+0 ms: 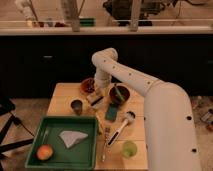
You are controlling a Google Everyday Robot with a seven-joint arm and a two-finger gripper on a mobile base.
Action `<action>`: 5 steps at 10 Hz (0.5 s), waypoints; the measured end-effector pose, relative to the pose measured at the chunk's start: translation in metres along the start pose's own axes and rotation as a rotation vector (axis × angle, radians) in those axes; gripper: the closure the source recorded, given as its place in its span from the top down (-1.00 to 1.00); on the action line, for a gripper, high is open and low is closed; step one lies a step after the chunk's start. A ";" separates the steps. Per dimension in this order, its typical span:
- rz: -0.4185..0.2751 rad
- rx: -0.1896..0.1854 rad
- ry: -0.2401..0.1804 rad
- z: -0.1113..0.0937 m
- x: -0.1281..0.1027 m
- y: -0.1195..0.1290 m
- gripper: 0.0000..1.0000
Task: Place eraser in paper cup
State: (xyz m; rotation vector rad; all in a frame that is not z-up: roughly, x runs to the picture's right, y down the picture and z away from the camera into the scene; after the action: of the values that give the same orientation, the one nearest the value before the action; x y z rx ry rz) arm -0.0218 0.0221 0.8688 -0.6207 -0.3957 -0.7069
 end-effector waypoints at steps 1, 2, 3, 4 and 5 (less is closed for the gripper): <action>-0.002 0.003 -0.001 -0.001 0.000 -0.001 -1.00; -0.003 0.004 -0.002 -0.001 0.001 -0.001 -0.99; -0.002 0.006 -0.006 -0.001 0.001 -0.001 -0.92; -0.002 0.008 -0.011 -0.002 0.001 -0.002 -0.76; -0.004 0.009 -0.015 -0.003 0.000 -0.002 -0.50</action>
State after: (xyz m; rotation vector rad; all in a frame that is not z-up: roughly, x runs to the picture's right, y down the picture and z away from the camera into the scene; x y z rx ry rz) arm -0.0232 0.0190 0.8677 -0.6172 -0.4143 -0.7046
